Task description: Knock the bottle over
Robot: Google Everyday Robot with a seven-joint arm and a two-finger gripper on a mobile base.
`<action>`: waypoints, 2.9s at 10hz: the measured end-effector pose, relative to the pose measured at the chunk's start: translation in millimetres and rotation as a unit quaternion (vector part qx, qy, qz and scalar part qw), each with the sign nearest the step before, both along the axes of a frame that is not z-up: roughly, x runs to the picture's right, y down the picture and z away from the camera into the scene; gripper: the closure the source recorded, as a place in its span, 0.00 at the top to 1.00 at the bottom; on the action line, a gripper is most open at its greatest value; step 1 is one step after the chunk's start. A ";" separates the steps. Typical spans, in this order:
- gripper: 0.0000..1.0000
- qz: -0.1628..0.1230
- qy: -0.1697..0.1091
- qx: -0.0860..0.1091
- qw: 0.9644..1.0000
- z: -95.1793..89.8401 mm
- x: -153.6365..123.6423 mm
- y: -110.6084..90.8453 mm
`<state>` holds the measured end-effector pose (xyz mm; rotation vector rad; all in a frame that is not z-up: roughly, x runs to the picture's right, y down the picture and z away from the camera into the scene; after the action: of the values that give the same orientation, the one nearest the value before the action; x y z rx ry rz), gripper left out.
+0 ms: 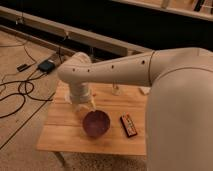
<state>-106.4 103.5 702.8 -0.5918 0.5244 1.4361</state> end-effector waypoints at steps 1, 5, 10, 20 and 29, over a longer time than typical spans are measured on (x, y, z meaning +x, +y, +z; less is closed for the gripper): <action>0.65 0.000 0.000 0.000 1.000 0.0 0.0 0.0; 0.65 0.000 0.000 0.000 1.000 0.0 0.0 0.0; 0.65 0.000 0.000 0.000 1.000 0.0 0.0 0.0; 0.65 0.000 0.000 0.000 1.000 0.0 0.0 0.0; 0.65 0.001 -0.001 -0.001 1.000 5.0 21.7 -4.9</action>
<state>-84.7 98.6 707.8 -0.5962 0.5245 1.4370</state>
